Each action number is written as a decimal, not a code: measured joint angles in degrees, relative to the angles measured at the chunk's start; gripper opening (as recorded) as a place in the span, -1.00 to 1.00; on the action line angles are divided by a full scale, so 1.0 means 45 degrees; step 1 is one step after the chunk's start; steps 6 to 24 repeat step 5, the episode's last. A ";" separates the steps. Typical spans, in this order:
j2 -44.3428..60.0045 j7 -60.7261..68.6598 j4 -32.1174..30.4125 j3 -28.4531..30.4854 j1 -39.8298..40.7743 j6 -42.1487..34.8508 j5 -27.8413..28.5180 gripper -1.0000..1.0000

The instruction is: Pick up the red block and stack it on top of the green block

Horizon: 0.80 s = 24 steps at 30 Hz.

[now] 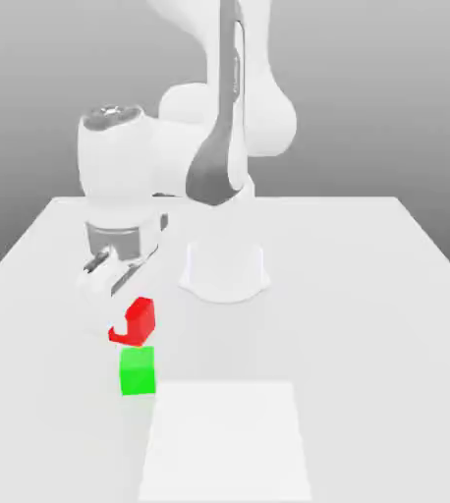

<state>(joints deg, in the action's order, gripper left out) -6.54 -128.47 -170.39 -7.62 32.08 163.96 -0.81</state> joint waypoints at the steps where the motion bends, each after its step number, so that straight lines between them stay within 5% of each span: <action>1: 0.0422 -0.0074 0.0008 -0.0004 0.0032 0.0415 0.0094 -1.00; 2: 0.0851 -0.0119 0.0014 0.0001 0.0044 0.0839 0.0155 -1.00; 3: 0.1163 -0.0136 0.0017 0.0001 0.0040 0.1148 0.0177 1.00; 24: 0.1163 -0.0136 0.0017 0.0001 0.0037 0.1148 0.0177 1.00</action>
